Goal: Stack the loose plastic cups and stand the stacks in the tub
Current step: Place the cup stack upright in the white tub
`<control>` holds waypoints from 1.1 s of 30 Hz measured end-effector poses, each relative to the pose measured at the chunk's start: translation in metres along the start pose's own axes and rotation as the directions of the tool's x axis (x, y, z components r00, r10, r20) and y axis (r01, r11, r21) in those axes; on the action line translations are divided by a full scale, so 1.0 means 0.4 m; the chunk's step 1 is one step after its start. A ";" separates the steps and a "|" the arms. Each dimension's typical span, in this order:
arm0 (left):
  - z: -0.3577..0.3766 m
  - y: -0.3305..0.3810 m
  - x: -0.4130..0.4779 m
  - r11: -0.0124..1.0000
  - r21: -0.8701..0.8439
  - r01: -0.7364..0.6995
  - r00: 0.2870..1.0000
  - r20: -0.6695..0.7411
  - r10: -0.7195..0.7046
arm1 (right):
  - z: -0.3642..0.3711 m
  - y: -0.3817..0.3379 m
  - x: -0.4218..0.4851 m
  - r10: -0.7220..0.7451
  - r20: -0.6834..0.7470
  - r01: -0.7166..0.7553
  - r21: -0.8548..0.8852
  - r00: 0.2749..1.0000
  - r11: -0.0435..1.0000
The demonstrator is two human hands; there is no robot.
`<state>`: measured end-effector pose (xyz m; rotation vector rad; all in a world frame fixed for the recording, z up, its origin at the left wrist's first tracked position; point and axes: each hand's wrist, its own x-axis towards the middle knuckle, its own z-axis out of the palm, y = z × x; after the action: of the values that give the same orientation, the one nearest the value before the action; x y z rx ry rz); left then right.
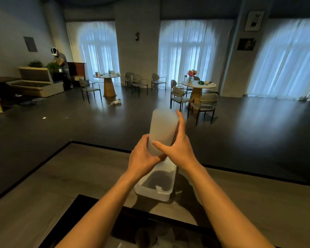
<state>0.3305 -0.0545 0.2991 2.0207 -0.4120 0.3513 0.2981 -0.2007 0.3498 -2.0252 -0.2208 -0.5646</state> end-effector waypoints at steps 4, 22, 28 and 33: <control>-0.009 -0.075 0.029 0.999 -0.021 0.032 0.999 0.044 -0.031 | 0.062 0.029 0.027 0.039 0.011 -0.038 -0.021 0.999 0.999; 0.084 -0.260 0.129 0.993 0.022 0.119 0.980 0.160 -0.121 | 0.168 0.203 0.121 0.234 0.073 -0.221 -0.149 0.970 0.964; 0.089 -0.261 0.121 0.990 0.025 0.141 0.975 0.168 -0.143 | 0.182 0.237 0.110 0.244 0.091 -0.236 -0.094 0.965 0.967; 0.069 -0.234 0.112 0.986 0.013 0.167 0.971 0.171 -0.167 | 0.174 0.238 0.083 0.285 0.137 -0.265 -0.146 0.949 0.953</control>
<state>0.4130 -0.0438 0.2312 2.0751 -0.3441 0.0730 0.3840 -0.1909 0.2631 -2.1789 0.0074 -0.2479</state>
